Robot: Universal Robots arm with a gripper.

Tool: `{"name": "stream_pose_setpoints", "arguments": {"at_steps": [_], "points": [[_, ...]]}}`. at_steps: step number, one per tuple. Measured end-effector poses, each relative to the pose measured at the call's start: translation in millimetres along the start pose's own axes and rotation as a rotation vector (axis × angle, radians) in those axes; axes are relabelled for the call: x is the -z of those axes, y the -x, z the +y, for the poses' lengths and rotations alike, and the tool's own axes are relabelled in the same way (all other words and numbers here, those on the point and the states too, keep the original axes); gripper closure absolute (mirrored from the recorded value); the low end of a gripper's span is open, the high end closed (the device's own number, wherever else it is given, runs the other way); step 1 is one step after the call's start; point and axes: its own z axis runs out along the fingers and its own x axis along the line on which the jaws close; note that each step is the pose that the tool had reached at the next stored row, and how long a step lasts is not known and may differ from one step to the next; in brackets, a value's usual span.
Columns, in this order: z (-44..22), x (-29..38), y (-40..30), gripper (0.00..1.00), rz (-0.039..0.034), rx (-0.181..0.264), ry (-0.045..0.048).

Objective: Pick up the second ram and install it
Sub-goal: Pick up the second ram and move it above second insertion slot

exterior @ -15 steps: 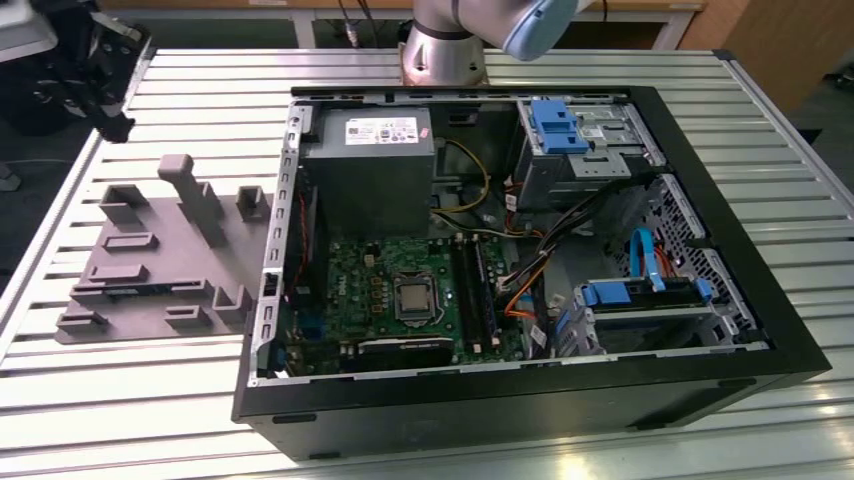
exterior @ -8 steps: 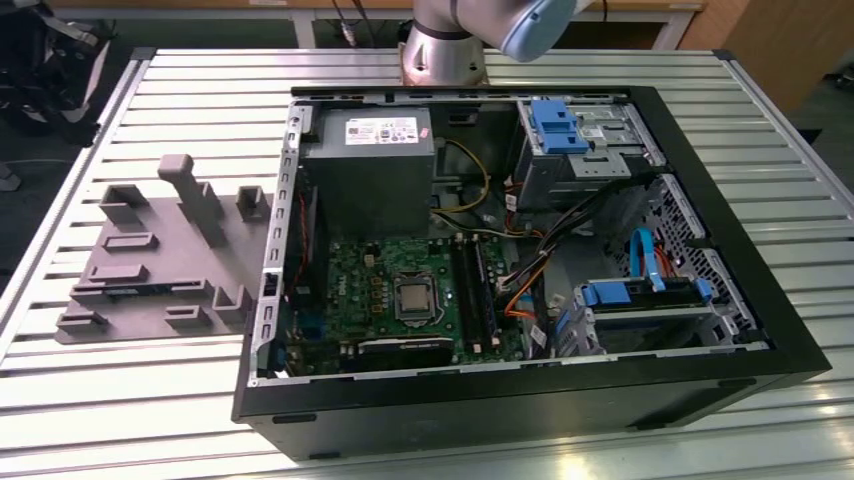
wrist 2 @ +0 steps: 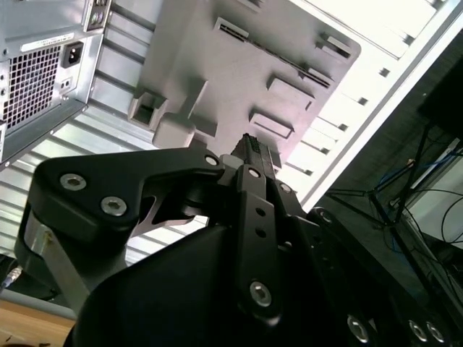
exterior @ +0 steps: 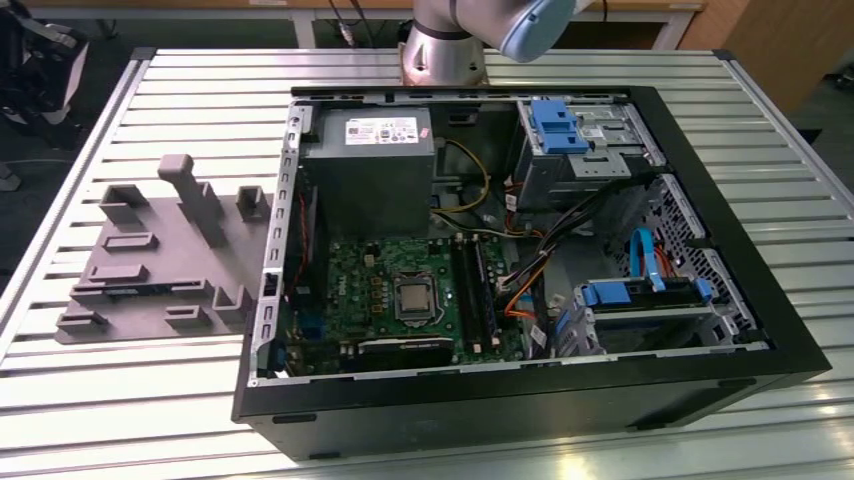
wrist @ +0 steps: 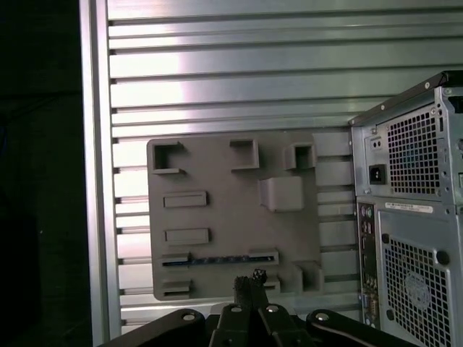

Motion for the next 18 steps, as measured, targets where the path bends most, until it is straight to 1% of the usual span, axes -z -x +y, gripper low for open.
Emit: {"name": "stream_pose_setpoints", "arguments": {"at_steps": [12, 14, 18], "points": [[-0.1, 0.0, -0.9, 0.89, 0.0000, 0.001, 0.0000], [0.0, 0.0, -1.0, 0.89, 0.0007, 0.016, 0.0004], [-0.1, 0.0, -1.2, 0.89, 0.0035, 0.079, 0.0020]]}}
